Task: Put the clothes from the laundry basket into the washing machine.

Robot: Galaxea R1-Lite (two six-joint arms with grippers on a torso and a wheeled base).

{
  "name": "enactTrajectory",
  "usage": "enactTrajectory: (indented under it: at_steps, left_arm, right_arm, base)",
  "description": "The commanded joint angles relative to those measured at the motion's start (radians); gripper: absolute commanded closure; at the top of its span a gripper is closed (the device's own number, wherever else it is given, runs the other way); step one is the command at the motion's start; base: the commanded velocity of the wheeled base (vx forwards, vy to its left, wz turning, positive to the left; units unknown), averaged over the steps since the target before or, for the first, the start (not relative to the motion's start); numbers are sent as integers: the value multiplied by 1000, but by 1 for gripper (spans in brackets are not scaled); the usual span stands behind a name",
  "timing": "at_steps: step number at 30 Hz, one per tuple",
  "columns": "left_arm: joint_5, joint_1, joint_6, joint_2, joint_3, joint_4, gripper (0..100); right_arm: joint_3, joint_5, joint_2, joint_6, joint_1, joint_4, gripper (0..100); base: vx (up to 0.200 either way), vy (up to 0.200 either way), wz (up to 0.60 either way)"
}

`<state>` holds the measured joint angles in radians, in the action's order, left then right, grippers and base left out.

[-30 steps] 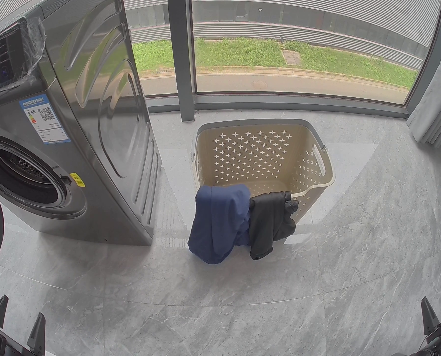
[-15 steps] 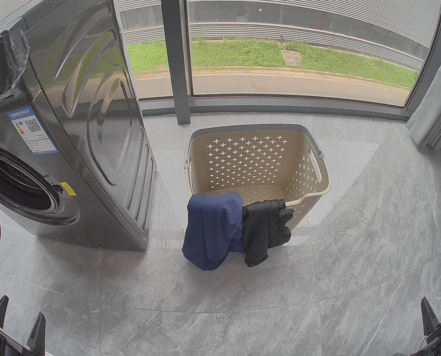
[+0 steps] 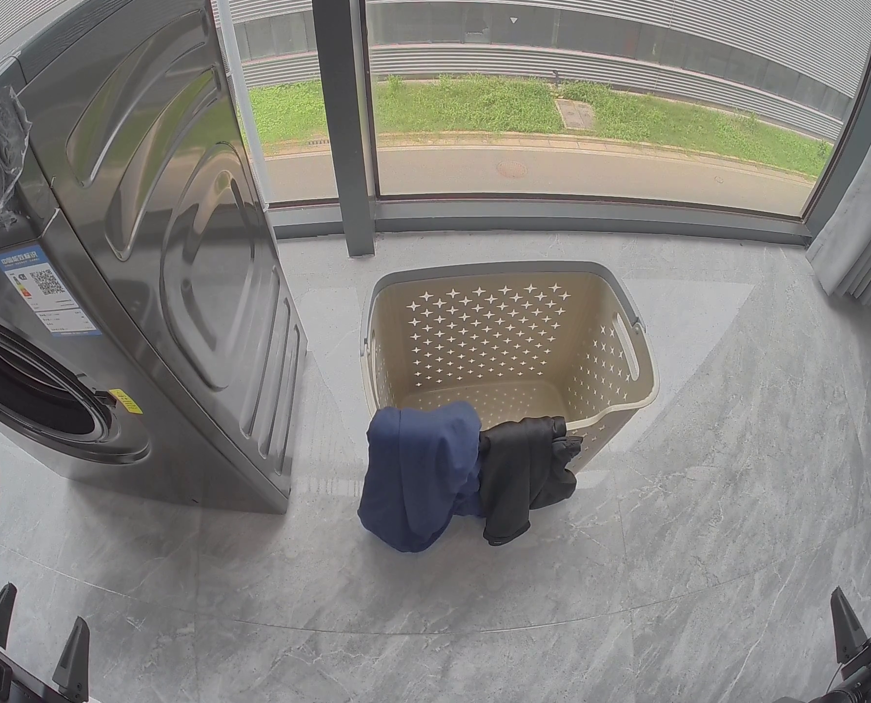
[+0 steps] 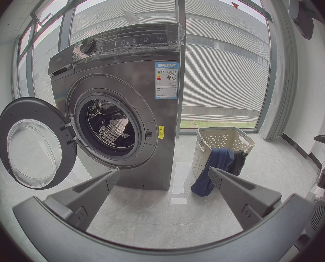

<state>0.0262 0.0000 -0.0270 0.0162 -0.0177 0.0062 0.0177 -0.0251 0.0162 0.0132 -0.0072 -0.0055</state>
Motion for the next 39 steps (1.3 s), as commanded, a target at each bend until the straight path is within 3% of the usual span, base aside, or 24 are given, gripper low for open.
enactTrajectory:
  at_steps: [1, 10, 22, 29, 30, 31, 34, 36, 39]
  left_arm:
    - [1, 0, -1, -12, 16, 0, 0]
    - [1, 0, -2, -12, 16, 0, 0]
    - [-3, 0, -1, -12, 16, 0, 0]
    - [-3, 0, 1, -12, 15, 0, 0]
    - [-2, 0, 1, -12, 15, 0, 0]
    - [-2, -2, 1, -12, 16, 0, 0]
    - [-3, -2, 2, -12, 15, 0, 0]
    - [-3, 0, 1, -12, 15, 0, 0]
    - [-3, 0, 1, -12, 16, 0, 0]
  right_arm:
    - [-18, -1, -5, 1, 0, -1, 0]
    - [-18, 2, -5, -9, -2, 1, 0]
    - [-18, 1, -5, -4, -2, 1, 0]
    - [-16, 8, -5, -4, -2, -16, 0]
    - [88, -1, -7, -6, 3, -57, 0]
    - [110, -1, -1, -7, 3, -60, 0]
    - [169, -4, 119, -16, 18, -48, 0]
    - [151, -9, 220, -18, 43, -48, 0]
    - [94, -24, 459, -18, 136, -82, 0]
  base:
    - [0, 0, 0]
    - [0, -133, 0]
    - [0, 0, 0]
    - [171, 0, 0]
    - [0, 0, 0]
    - [0, 0, 0]
    - [0, 0, 0]
    - [0, 0, 0]
    - [0, 0, 0]
